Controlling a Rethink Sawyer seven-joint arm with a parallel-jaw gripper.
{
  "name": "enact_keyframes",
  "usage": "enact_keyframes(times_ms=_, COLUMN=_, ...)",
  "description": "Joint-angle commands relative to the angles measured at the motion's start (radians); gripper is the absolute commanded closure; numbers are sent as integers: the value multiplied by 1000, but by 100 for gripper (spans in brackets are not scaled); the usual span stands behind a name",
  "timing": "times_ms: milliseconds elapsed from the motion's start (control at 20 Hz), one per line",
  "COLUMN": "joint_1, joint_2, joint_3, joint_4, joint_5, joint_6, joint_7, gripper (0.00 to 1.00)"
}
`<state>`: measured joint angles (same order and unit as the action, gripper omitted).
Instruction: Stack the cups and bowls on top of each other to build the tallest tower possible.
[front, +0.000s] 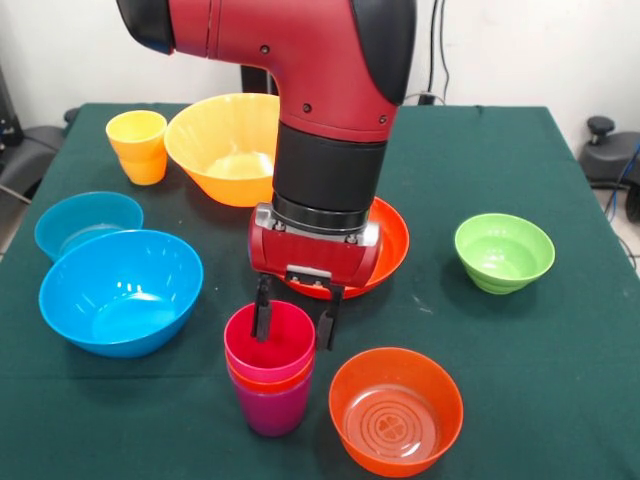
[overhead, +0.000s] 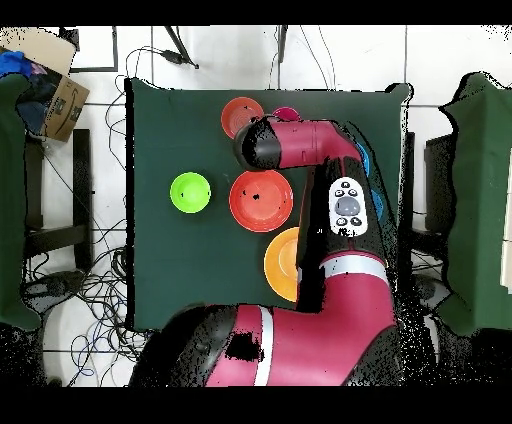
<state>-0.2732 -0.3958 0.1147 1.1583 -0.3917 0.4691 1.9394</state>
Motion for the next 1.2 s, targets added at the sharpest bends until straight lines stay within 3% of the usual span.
enact_keyframes(times_ms=50, joint_1=-4, joint_2=-71, joint_3=74, joint_4=88, joint_5=-13, joint_6=64, joint_7=-81, gripper=0)
enact_keyframes(times_ms=650, joint_1=-17, joint_2=-189, joint_3=57, joint_4=208, joint_5=10, joint_6=135, joint_7=-76, gripper=0)
enact_keyframes(times_ms=1200, joint_1=-59, joint_2=-271, joint_3=19, joint_4=400, joint_5=49, joint_6=213, joint_7=-42, gripper=0)
